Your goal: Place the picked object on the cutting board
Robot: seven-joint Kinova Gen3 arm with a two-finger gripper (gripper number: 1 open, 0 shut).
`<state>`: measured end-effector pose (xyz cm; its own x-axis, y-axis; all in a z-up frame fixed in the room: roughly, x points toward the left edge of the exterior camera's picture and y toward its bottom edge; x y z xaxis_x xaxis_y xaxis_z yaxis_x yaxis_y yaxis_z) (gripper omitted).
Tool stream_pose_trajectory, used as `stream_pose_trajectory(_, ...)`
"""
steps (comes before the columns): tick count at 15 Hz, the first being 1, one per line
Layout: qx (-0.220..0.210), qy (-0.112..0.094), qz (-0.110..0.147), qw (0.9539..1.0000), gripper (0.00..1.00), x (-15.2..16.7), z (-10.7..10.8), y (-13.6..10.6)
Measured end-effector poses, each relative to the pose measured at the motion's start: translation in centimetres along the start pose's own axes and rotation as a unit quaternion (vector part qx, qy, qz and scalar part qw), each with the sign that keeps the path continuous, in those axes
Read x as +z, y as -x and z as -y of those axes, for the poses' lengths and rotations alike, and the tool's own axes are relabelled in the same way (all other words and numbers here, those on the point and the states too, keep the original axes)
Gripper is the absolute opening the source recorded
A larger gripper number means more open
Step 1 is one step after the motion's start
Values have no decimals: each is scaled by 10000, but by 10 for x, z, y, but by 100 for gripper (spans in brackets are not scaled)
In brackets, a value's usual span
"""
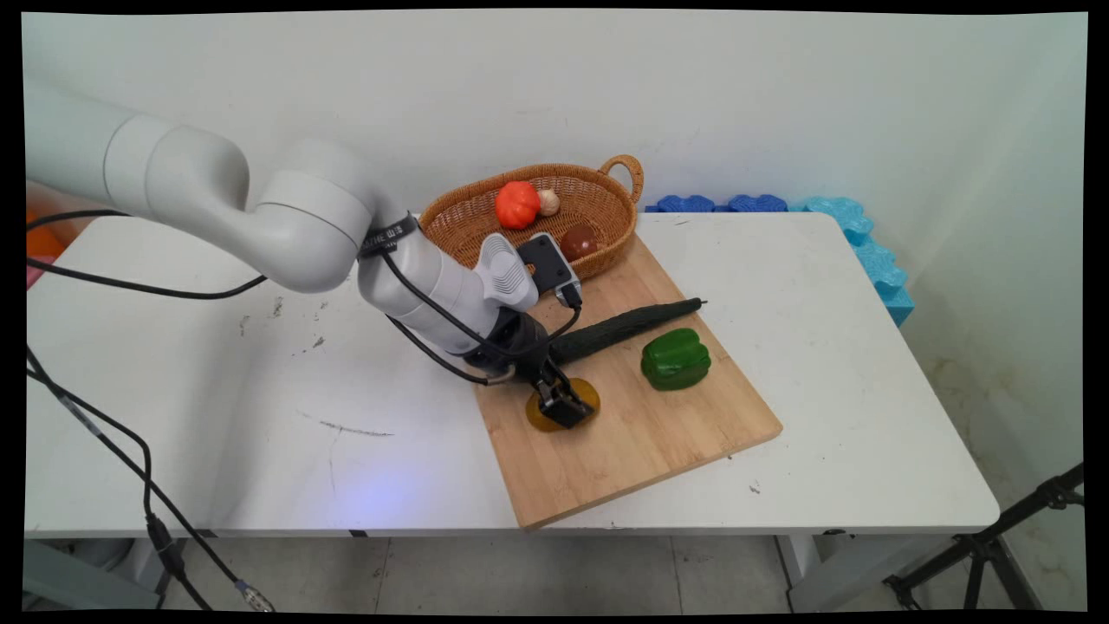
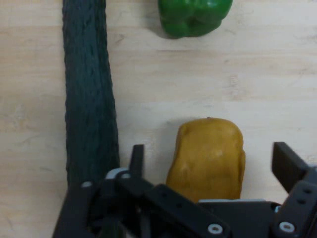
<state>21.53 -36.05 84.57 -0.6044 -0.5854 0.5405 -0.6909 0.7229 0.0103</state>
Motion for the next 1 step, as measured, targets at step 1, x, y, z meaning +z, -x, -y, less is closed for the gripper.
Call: stream_pose_trajectory(1,24,14,-19,10000,100,0,1,0)
